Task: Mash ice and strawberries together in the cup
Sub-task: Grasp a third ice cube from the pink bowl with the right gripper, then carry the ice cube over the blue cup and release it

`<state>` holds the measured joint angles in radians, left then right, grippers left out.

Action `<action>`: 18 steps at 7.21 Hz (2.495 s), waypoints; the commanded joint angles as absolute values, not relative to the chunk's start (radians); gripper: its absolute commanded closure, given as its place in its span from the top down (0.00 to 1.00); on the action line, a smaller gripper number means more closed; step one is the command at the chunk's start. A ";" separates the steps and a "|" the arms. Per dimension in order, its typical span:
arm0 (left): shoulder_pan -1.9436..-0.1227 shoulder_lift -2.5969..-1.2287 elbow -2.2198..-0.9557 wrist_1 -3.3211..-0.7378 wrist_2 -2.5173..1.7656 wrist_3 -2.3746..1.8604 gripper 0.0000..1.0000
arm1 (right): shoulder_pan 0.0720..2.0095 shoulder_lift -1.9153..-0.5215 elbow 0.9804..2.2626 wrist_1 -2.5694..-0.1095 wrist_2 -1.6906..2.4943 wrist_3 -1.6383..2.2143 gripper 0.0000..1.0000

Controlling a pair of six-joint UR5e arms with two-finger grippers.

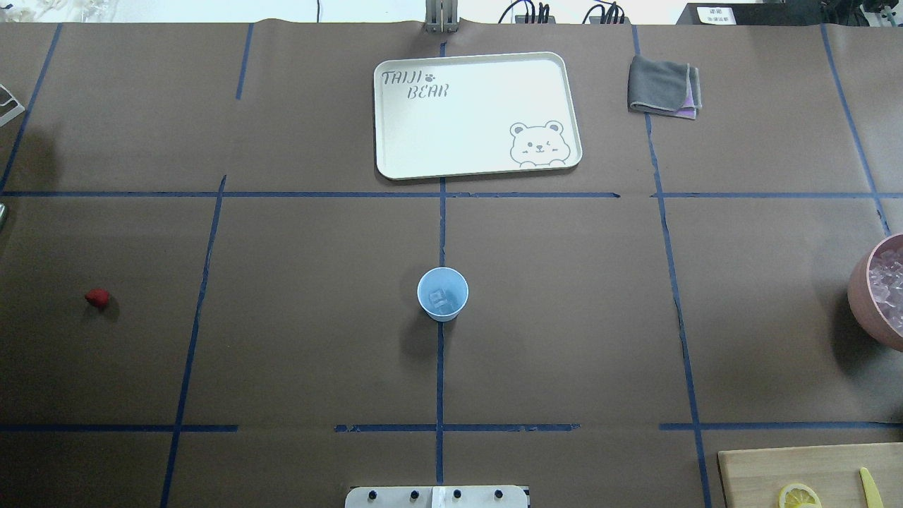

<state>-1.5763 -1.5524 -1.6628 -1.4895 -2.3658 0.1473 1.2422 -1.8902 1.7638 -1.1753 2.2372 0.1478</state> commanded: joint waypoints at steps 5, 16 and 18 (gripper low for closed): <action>-1.575 -1.557 -1.667 -1.491 -2.367 0.155 1.00 | 1.147 -1.634 1.870 -1.253 2.275 0.475 0.02; -1.575 -1.563 -1.658 -1.491 -2.365 0.153 1.00 | 0.464 -0.750 1.678 -1.709 1.823 1.252 0.04; -1.575 -1.563 -1.657 -1.491 -2.365 0.153 1.00 | 0.430 -0.753 1.674 -1.709 1.807 1.264 0.04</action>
